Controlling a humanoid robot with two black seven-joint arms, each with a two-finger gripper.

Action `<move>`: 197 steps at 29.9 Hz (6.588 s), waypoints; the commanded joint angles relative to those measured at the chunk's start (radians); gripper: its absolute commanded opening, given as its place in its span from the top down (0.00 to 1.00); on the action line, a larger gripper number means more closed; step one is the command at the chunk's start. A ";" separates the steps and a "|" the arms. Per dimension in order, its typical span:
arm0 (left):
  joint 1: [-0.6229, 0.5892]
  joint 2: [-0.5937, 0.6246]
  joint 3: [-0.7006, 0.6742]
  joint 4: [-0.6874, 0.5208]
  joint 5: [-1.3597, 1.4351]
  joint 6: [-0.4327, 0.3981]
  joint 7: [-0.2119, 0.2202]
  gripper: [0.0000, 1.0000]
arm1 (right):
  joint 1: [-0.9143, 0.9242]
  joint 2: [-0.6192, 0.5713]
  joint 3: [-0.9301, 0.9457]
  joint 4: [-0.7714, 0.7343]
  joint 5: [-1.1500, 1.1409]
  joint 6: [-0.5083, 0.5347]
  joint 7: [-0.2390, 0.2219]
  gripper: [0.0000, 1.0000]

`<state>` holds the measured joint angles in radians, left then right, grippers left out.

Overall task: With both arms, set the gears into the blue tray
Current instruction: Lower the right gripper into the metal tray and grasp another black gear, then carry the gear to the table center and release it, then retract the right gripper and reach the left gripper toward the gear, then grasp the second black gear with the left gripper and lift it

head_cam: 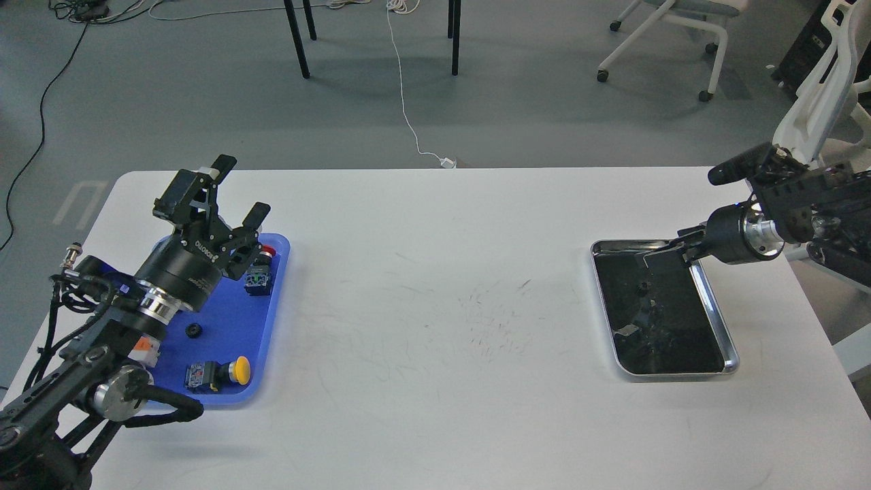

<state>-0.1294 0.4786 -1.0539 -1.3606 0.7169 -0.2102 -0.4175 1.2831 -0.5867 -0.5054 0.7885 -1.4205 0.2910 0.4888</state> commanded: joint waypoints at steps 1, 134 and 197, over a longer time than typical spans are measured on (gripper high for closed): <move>0.005 0.003 -0.006 0.000 0.001 0.000 -0.001 0.02 | -0.013 0.065 -0.070 -0.054 0.002 -0.001 0.000 0.08; 0.025 0.123 -0.021 -0.015 0.013 -0.046 -0.033 0.02 | 0.024 0.185 0.252 0.222 0.578 -0.161 0.000 0.03; -0.848 -0.379 0.996 0.592 1.465 -0.064 -0.071 0.83 | -0.875 -0.067 1.099 0.287 1.401 -0.067 0.000 0.02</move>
<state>-0.9771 0.0940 -0.0594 -0.7678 2.1817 -0.2747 -0.4887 0.4080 -0.6534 0.5952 1.0769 -0.0184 0.2241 0.4887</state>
